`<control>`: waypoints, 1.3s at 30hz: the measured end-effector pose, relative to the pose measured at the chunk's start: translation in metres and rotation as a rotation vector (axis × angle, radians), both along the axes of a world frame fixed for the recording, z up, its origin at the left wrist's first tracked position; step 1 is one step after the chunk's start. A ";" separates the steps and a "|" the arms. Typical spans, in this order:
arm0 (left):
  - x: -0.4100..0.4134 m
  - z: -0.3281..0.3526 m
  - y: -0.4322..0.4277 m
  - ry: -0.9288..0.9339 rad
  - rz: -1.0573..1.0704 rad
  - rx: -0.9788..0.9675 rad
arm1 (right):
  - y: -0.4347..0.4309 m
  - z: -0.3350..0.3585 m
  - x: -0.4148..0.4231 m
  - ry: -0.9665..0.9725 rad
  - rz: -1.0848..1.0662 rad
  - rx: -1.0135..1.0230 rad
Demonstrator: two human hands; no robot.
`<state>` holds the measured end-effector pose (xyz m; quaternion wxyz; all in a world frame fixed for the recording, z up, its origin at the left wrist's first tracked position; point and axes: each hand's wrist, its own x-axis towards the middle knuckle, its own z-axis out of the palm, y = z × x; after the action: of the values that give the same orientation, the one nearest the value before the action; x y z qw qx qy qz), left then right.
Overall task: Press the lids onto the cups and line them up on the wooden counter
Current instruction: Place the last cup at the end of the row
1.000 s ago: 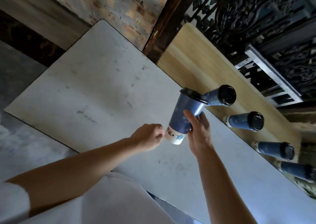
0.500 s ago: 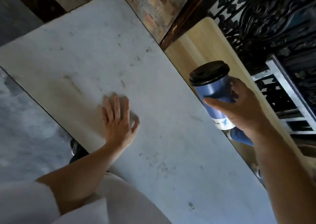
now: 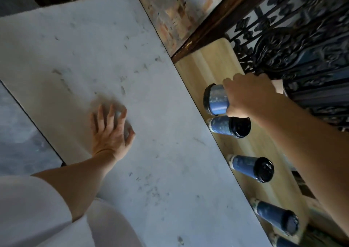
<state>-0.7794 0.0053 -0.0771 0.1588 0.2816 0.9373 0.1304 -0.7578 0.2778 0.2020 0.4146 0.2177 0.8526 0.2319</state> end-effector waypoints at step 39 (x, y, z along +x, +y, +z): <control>0.000 0.002 -0.003 0.019 -0.066 -0.006 | -0.007 -0.007 -0.016 -0.030 0.070 0.035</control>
<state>-0.7795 0.0021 -0.0750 0.1549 0.3132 0.9293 0.1195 -0.7742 0.2704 0.1947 0.4152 0.1915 0.8492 0.2643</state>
